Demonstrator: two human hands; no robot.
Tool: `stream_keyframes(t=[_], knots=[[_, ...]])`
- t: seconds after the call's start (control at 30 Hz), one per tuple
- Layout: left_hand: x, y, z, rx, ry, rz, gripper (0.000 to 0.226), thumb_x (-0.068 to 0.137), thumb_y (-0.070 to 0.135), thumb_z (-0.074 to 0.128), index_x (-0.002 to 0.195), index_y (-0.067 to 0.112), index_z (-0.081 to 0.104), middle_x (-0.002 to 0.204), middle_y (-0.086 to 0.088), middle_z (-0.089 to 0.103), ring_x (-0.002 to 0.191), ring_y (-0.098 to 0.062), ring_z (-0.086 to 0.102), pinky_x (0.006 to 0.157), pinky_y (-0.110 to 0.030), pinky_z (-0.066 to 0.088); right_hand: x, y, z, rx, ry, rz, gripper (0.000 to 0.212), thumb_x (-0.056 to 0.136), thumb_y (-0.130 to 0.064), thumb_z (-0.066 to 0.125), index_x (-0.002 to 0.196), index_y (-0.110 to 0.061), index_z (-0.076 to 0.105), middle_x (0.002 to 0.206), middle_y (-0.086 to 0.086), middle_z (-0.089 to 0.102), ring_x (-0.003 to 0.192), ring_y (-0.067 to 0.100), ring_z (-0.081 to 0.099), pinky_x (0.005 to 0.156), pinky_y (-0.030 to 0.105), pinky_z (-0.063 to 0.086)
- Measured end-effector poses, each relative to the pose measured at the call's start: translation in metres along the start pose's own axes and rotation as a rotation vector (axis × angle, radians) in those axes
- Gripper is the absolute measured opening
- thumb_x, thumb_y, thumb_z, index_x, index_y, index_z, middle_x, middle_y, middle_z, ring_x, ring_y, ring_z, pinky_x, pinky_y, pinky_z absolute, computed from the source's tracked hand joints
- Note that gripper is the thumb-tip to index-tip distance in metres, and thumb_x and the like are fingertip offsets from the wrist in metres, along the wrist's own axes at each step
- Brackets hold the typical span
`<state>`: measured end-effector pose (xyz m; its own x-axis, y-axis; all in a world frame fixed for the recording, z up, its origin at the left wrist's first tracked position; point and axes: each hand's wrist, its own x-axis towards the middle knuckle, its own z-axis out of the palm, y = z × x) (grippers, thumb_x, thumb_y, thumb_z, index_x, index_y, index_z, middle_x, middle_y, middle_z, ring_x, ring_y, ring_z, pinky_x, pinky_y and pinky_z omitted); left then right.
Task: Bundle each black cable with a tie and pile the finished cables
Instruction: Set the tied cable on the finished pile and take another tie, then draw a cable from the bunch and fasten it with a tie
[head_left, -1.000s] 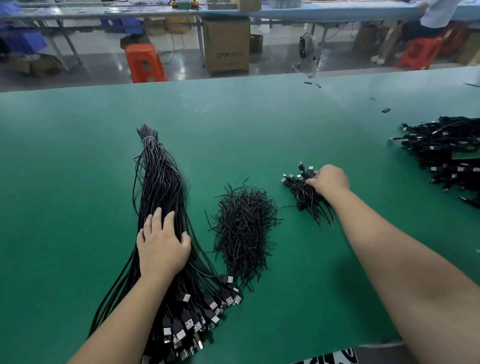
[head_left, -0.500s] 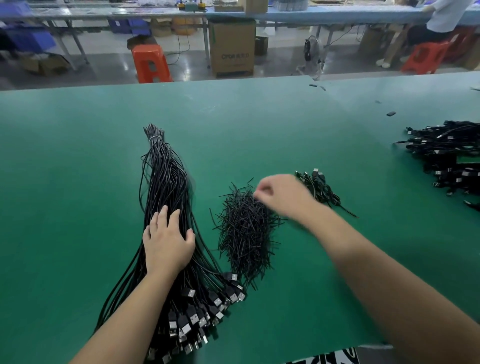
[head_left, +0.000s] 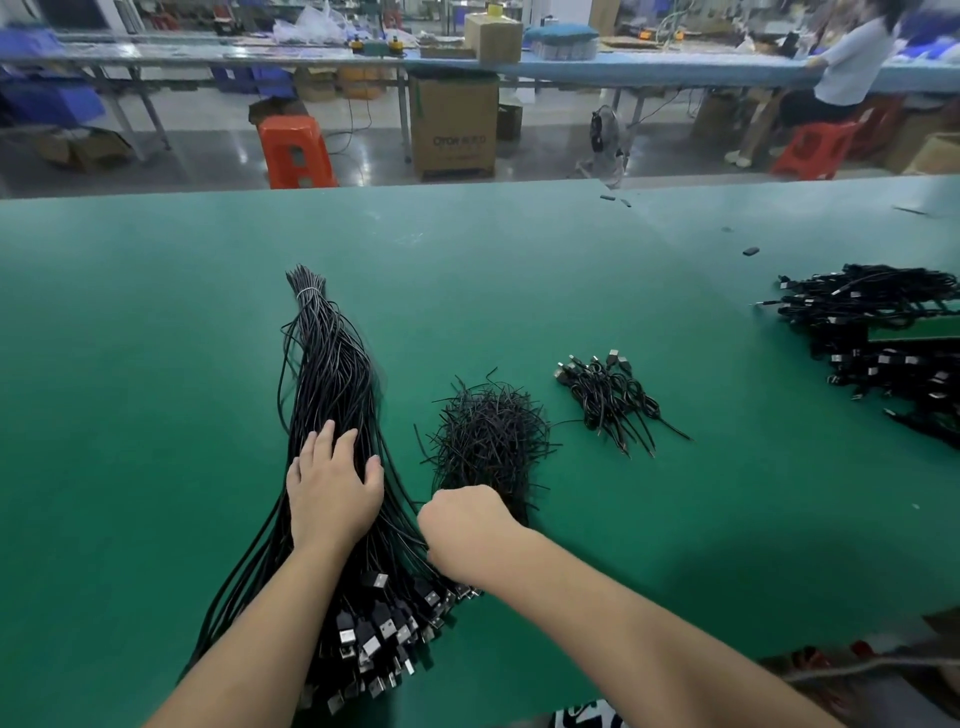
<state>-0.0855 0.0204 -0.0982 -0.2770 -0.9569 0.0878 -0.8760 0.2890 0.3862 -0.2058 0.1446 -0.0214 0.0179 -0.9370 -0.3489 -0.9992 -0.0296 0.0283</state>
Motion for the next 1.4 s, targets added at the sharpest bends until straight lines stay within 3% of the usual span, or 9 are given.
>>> stream_keyframes(t=[0.13,0.37,0.5,0.63,0.87,1.0,1.13,1.3,1.4], knots=[[0.001,-0.001,-0.001,-0.078,0.021,-0.007,0.051,0.100,0.042,0.046,0.145,0.019,0.050,0.160,-0.005,0.034,0.150,-0.023,0.021,0.122,-0.047,0.017,-0.008,0.000,-0.005,0.053,0.040,0.020,0.011,0.098,-0.023,0.054,0.097,-0.013,0.057,0.108,0.011,0.053,0.073,0.027,0.053,0.063,0.036,0.043],[-0.004,0.000,-0.002,-0.143,0.119,0.133,0.039,0.100,0.036,0.044,0.132,0.029,0.063,0.154,-0.003,0.044,0.147,-0.021,0.028,0.118,-0.045,0.020,-0.023,0.021,-0.028,0.564,0.350,0.139,0.021,0.096,-0.039,0.058,0.105,-0.026,0.073,0.101,-0.008,0.074,0.090,0.014,0.066,0.083,0.032,0.055],[-0.008,0.000,-0.002,-0.113,0.119,0.342,0.051,0.089,0.040,0.035,0.121,0.024,0.071,0.148,0.000,0.053,0.146,-0.017,0.034,0.114,-0.042,0.027,-0.023,0.039,-0.035,0.950,0.501,0.248,0.012,0.089,-0.040,0.073,0.098,-0.032,0.070,0.092,-0.012,0.070,0.076,0.006,0.062,0.073,0.024,0.051],[-0.010,0.001,0.000,-0.051,0.074,0.422,0.051,0.086,0.040,0.039,0.121,0.022,0.071,0.138,0.003,0.062,0.139,-0.013,0.044,0.113,-0.042,0.032,-0.025,0.048,-0.038,1.281,0.570,0.192,0.004,0.089,-0.026,0.075,0.093,-0.026,0.073,0.083,0.001,0.075,0.074,0.017,0.072,0.082,0.041,0.060],[-0.006,0.002,0.004,-0.023,0.036,0.350,0.036,0.100,0.028,0.050,0.133,0.019,0.062,0.147,0.002,0.054,0.142,-0.011,0.041,0.118,-0.039,0.031,-0.030,0.047,-0.030,0.907,0.704,0.056,0.014,0.094,-0.037,0.068,0.101,-0.026,0.072,0.088,-0.021,0.069,0.073,-0.003,0.059,0.069,0.009,0.041],[-0.006,0.003,0.002,-0.019,0.051,0.347,0.035,0.101,0.026,0.050,0.133,0.018,0.062,0.147,0.002,0.054,0.142,-0.012,0.041,0.117,-0.037,0.030,-0.030,0.041,-0.025,1.005,0.609,0.010,0.019,0.102,-0.039,0.055,0.103,-0.022,0.063,0.074,-0.027,0.067,0.054,0.004,0.053,0.057,0.015,0.042],[-0.006,0.005,0.000,-0.027,0.056,0.358,0.036,0.101,0.026,0.051,0.134,0.017,0.061,0.149,0.000,0.052,0.142,-0.013,0.040,0.116,-0.037,0.031,-0.026,0.040,-0.020,1.239,0.552,-0.004,0.018,0.106,-0.034,0.049,0.100,-0.020,0.060,0.090,-0.014,0.077,0.091,0.016,0.072,0.089,0.040,0.058],[-0.005,0.005,-0.002,-0.040,0.068,0.334,0.039,0.101,0.027,0.050,0.139,0.017,0.056,0.151,0.000,0.048,0.141,-0.016,0.040,0.115,-0.039,0.032,-0.033,0.048,-0.026,1.503,0.538,-0.011,0.023,0.107,-0.035,0.045,0.099,-0.018,0.058,0.086,0.003,0.078,0.090,0.018,0.075,0.079,0.025,0.058],[-0.004,0.005,-0.002,-0.071,0.068,0.319,0.040,0.101,0.027,0.049,0.139,0.017,0.054,0.152,-0.001,0.046,0.140,-0.019,0.041,0.114,-0.041,0.033,-0.045,0.051,-0.030,1.569,0.485,-0.041,0.025,0.106,-0.035,0.046,0.097,-0.016,0.058,0.077,0.008,0.076,0.084,0.026,0.075,0.082,0.036,0.060]])
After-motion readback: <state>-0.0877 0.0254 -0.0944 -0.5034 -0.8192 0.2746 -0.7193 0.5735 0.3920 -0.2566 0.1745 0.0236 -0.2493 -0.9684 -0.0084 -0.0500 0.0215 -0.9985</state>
